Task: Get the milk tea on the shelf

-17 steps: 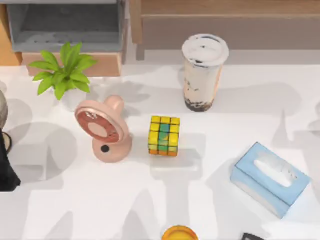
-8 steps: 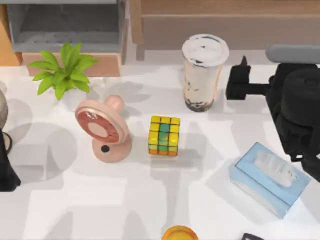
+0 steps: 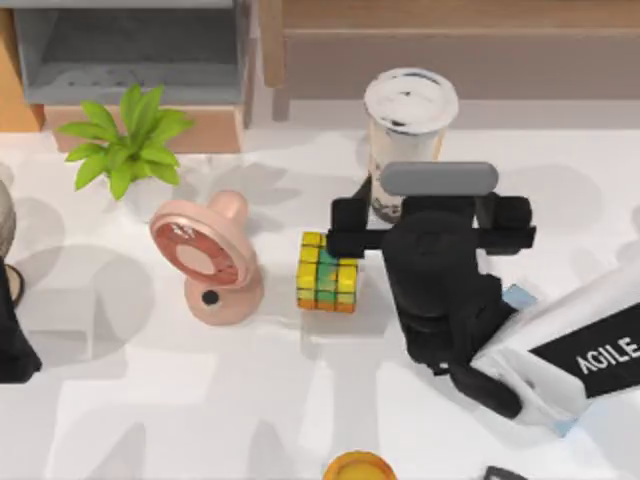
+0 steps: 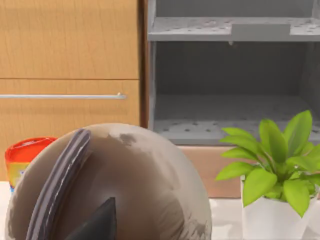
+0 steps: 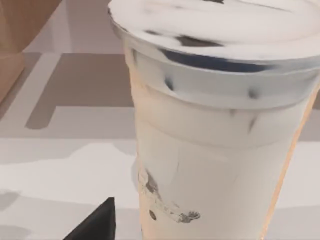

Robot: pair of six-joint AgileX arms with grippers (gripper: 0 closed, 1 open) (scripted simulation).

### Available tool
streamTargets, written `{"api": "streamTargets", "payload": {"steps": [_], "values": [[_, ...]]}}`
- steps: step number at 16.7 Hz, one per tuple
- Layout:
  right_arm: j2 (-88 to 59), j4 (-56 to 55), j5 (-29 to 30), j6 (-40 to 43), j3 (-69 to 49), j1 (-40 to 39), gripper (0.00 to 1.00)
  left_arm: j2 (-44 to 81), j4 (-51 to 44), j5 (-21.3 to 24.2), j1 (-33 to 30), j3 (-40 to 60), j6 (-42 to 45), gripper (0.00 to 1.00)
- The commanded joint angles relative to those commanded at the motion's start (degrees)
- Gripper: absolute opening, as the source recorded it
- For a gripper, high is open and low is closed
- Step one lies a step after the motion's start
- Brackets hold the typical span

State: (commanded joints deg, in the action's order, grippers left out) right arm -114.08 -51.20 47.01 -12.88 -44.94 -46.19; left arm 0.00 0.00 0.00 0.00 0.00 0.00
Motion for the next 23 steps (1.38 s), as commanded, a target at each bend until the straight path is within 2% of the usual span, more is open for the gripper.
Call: {"api": "streamTargets", "payload": {"steps": [7,16,21,23], "values": [[-0.63,-0.24,0.66,-0.06,-0.50,-0.54,1.00,0.00,0.00,0.00,0.00,0.00,0.00,1.00],[-11.43,0.18,-6.74,3.09,-14.18,7.28,1.00,0.00,0.00,0.00,0.00,0.00,0.00,1.00],[-11.95,0.23,-7.14,3.24,-14.83,7.70,1.00,0.00,0.00,0.00,0.00,0.00,0.00,1.00],[-11.95,0.23,-7.14,3.24,-14.83,7.70,0.85,0.00,0.00,0.00,0.00,0.00,0.00,1.00]]}}
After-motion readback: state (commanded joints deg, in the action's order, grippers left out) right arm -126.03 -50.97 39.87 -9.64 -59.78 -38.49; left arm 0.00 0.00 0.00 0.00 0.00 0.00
